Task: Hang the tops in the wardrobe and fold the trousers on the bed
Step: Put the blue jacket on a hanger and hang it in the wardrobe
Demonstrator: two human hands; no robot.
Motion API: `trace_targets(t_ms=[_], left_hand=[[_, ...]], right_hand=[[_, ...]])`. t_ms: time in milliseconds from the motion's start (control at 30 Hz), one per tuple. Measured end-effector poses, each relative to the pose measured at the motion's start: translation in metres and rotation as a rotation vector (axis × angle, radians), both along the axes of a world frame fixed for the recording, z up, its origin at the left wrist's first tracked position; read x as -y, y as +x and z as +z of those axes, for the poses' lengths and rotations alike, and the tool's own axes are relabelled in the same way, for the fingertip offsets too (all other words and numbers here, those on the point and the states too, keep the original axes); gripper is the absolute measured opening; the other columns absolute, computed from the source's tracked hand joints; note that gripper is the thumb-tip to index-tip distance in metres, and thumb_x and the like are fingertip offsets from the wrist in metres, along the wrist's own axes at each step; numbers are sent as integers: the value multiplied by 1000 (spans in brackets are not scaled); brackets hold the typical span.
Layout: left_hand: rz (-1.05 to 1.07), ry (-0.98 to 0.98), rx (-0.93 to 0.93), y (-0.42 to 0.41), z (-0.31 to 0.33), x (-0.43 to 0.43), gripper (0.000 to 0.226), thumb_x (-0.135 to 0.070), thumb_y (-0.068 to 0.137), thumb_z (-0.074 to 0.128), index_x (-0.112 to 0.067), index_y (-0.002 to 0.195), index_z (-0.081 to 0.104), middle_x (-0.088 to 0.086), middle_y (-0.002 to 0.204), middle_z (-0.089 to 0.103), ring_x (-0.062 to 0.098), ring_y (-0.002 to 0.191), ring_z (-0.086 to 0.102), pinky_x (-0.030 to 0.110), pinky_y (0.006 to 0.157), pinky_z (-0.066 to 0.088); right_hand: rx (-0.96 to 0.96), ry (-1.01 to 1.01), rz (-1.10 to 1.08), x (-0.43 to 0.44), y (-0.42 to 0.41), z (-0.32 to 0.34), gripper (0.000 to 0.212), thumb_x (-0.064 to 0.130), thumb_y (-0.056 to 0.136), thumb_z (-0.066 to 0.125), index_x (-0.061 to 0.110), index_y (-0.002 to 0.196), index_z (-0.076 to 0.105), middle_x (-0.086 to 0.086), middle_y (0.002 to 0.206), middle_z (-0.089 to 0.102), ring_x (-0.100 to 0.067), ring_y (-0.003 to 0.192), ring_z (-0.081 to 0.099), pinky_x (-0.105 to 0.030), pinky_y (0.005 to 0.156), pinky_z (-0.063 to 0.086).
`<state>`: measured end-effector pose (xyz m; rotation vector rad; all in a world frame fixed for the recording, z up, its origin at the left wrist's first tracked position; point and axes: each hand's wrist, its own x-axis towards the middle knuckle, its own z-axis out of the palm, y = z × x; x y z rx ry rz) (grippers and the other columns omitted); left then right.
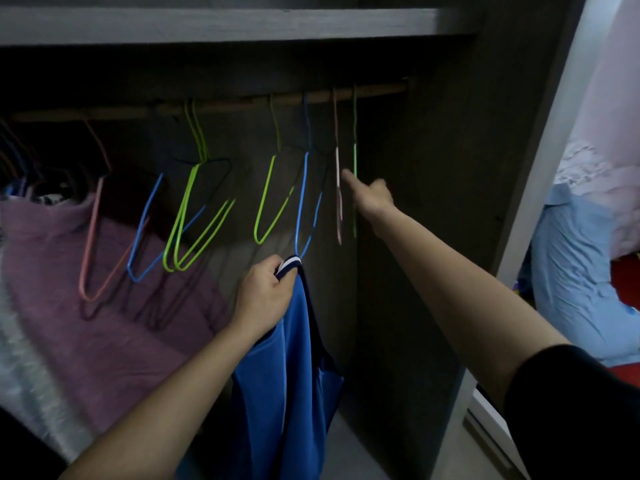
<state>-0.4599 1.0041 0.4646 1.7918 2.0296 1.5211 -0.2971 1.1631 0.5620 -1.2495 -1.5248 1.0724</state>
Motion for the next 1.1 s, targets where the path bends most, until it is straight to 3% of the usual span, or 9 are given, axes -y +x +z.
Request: trace_targets(t_ms=[67,133,533,667,767,833,900,1000,1100], left_hand=[[16,3,0,-8,-1,1,47,-27,94,59,-21,57,31,-11,48,42,8,45,32,33,48,27],[39,9,-9,-13,-2,3,48,-25,93,60,-22,57,29,-11,49,42,8,44,33,32,48,25],[73,-45,49,-8,-25,-7,46,-19,90,63,-13,56,32,-6,45,31,9,44,30,26,44,20],[40,-33,97,-3,-23,-15,47,-20,90,62,-18,56,30,-7,45,33,9,44,28,33,48,23],[44,-21,126,2,-22,-21,45,-21,90,61,-17,56,32,-6,45,32,9,45,29,33,49,24],[56,-40,163,8,-24,-25,42,-22,90,60,-16,56,35,-6,45,35,9,45,31,33,49,26],[48,-79,240,19,-27,-30,35,-23,90,60,-18,60,44,-10,49,44,6,46,39,31,49,31],[-3,-173,518,39,-28,-37,8,-28,93,61,-21,89,62,-6,79,66,10,71,62,26,58,47],[-85,-351,899,63,-34,-48,19,-30,96,58,-14,92,65,3,70,70,18,64,68,26,52,53]], right_hand=[[59,65,-11,-2,-4,-2,45,37,103,49,9,139,52,-14,136,58,-30,120,59,-46,103,49],[56,158,-104,-2,0,-4,34,27,106,41,14,132,58,-10,125,63,-26,109,63,-45,97,53],[-30,351,-223,-2,49,-10,34,29,108,36,12,123,61,-4,97,64,-12,75,57,-35,72,52],[-66,377,-242,0,51,-10,33,33,107,38,16,124,61,2,92,62,-7,72,57,-28,64,47],[-85,329,-229,14,58,-40,32,42,104,42,21,119,60,4,88,64,-4,73,61,-25,63,51],[-109,329,-224,33,69,-77,28,44,104,44,22,111,59,5,80,63,2,64,60,-15,53,47],[-135,332,-233,57,83,-118,25,40,104,44,20,102,60,4,73,61,2,57,56,-15,48,45],[-135,301,-264,94,99,-163,35,39,104,45,11,89,59,-8,73,59,-4,59,54,-28,55,46],[-198,251,-316,123,116,-186,46,34,105,41,-2,79,54,-26,73,52,-30,65,51,-48,62,44]])
